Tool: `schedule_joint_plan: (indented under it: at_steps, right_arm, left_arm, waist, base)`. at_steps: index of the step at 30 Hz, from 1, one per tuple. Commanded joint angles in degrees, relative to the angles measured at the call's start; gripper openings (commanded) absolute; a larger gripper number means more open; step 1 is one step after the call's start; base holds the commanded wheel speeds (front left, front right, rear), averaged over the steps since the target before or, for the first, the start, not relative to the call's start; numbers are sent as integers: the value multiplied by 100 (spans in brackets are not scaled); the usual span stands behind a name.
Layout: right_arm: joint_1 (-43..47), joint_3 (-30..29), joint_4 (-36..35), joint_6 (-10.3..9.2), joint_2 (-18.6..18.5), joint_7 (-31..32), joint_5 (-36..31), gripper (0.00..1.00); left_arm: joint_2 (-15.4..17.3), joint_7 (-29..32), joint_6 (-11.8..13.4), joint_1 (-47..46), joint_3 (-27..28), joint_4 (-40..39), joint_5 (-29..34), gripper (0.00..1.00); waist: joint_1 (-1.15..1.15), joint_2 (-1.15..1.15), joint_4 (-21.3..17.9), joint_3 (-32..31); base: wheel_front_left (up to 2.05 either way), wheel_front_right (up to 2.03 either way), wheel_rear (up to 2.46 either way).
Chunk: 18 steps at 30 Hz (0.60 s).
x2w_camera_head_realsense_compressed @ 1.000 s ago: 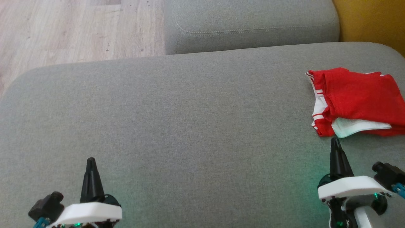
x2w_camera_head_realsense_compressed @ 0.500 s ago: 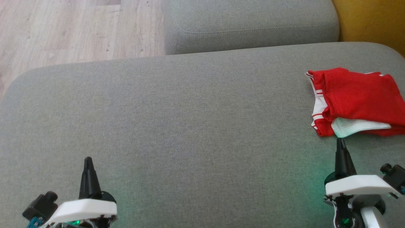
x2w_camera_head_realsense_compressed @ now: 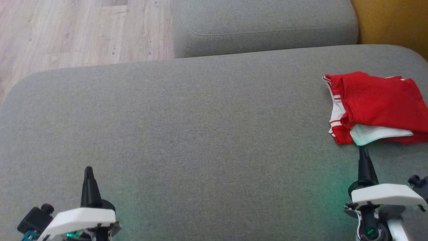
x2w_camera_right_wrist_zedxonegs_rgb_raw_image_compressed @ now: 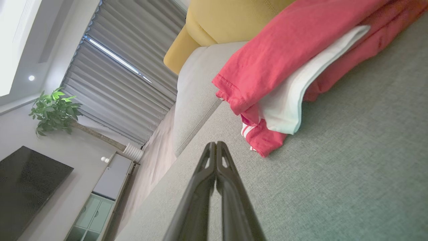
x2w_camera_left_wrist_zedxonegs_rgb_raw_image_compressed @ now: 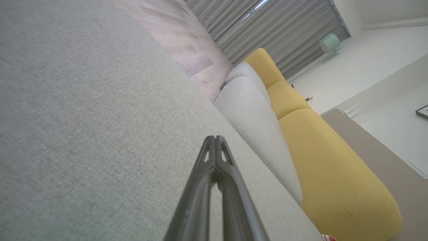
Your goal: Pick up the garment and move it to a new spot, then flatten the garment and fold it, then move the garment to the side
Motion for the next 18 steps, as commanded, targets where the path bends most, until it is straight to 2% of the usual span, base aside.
schedule_joint_plan:
  at_steps: [1, 18]
  right_arm:
    - [-280, 14, -231, 20, -18, 41, 155, 0]
    - [-294, -99, -331, 25, -22, 339, 1277, 0]
  left_arm:
    - [17, 37, -37, -311, 139, -161, -127, 0]
    - [21, 341, -72, -388, 287, -148, -1155, 0]
  waist:
    - [0, 0, 0, 0]
    - [0, 0, -5, -5]
  base:
    - [0, 0, 0]
    - [0, 0, 0]
